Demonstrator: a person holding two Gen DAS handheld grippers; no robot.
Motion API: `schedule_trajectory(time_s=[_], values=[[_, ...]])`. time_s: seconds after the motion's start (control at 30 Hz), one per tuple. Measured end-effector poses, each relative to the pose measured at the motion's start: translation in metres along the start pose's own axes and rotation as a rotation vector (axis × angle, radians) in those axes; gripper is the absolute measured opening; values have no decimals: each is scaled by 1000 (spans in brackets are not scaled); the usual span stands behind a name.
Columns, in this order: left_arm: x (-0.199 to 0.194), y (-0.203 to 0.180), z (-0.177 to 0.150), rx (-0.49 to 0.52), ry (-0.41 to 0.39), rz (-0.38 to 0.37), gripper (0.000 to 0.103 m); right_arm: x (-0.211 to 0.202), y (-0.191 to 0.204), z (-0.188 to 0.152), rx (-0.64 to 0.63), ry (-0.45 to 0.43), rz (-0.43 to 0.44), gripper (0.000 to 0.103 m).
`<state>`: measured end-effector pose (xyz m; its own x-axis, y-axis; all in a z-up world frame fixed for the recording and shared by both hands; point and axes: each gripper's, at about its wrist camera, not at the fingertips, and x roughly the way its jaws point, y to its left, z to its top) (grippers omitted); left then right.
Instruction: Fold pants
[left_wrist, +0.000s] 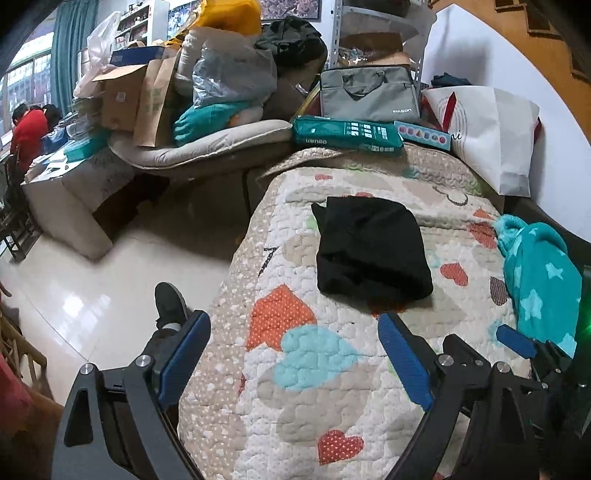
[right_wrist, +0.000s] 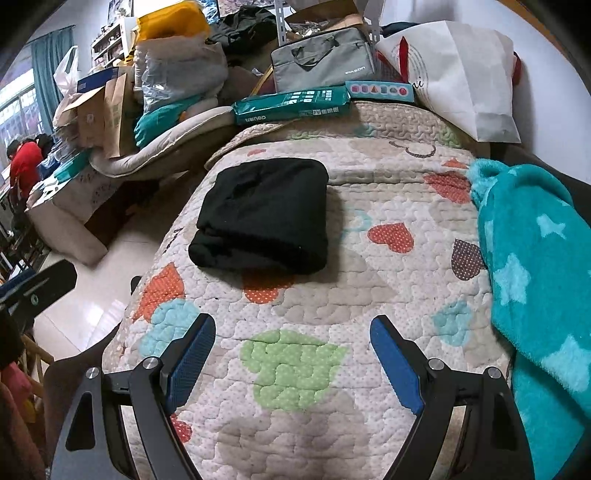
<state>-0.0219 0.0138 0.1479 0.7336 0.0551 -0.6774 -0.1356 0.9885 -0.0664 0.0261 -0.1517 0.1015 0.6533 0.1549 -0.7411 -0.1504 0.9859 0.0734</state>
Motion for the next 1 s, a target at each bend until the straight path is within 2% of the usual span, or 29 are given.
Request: schedule_trajectory(time_s=[0.73, 0.9, 1.0], values=[[25, -6, -12, 10, 82, -18, 92, 24, -11, -8, 57, 77, -6, 90], [26, -7, -12, 14, 77, -18, 92, 26, -10, -9, 52, 82, -11, 90], [18, -7, -11, 25, 23, 6, 92, 27, -9, -9, 47, 83, -11, 90]])
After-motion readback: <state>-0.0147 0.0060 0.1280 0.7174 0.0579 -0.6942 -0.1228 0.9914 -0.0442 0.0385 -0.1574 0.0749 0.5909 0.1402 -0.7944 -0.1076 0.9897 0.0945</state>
